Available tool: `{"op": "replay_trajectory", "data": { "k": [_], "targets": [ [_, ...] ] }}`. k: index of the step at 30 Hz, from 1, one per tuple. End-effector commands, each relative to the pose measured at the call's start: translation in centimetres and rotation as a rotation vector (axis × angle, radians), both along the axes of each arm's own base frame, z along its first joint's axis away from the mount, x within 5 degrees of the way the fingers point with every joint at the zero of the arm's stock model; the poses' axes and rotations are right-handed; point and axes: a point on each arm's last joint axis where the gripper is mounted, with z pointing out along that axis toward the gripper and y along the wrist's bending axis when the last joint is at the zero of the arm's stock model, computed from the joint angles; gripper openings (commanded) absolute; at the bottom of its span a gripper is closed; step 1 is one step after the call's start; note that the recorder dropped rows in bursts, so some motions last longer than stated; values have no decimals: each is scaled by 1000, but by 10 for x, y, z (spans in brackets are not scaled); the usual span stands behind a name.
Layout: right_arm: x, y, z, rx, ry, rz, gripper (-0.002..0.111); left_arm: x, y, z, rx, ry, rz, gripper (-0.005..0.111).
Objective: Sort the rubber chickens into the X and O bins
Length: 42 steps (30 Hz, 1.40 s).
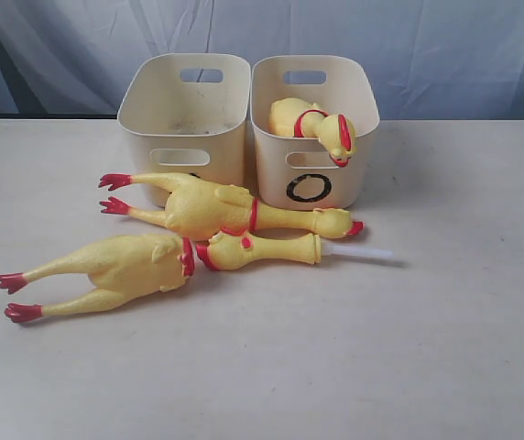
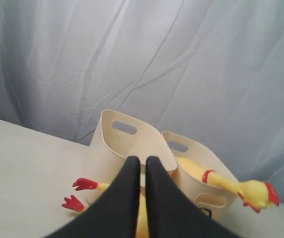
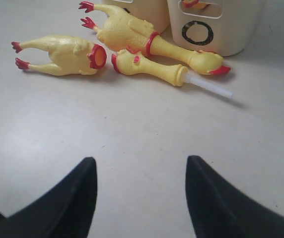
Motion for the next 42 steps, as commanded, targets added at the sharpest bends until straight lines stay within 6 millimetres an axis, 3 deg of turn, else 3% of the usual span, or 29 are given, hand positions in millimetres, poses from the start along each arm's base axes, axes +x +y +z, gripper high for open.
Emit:
{"op": "replay_trajectory", "data": {
  "k": [1,3,7,13,19,22,29,33,42],
  "targets": [
    [0,0,0,5,-13,0,51,14,-7,25,208,51,-82,26],
    [0,0,0,5,-13,0,51,30,-11,36,318,81,-130,43],
    [0,0,0,5,-13,0,51,64,-13,46,526,141,-203,58],
    [0,0,0,7,-13,1,51,119,-15,45,716,240,-309,63],
    [-1,1,0,16,-8,3,51,169,-17,5,998,343,-519,63],
    [-1,1,0,18,-7,4,51,183,-19,-9,1015,380,-567,63],
    [-1,1,0,24,-4,6,51,210,-51,-57,1223,388,-839,63],
    [-1,1,0,24,-4,6,51,222,-54,-79,1254,433,-834,63],
    [-1,1,0,24,-4,6,51,239,-54,-101,1154,515,-746,63]
  ]
}}
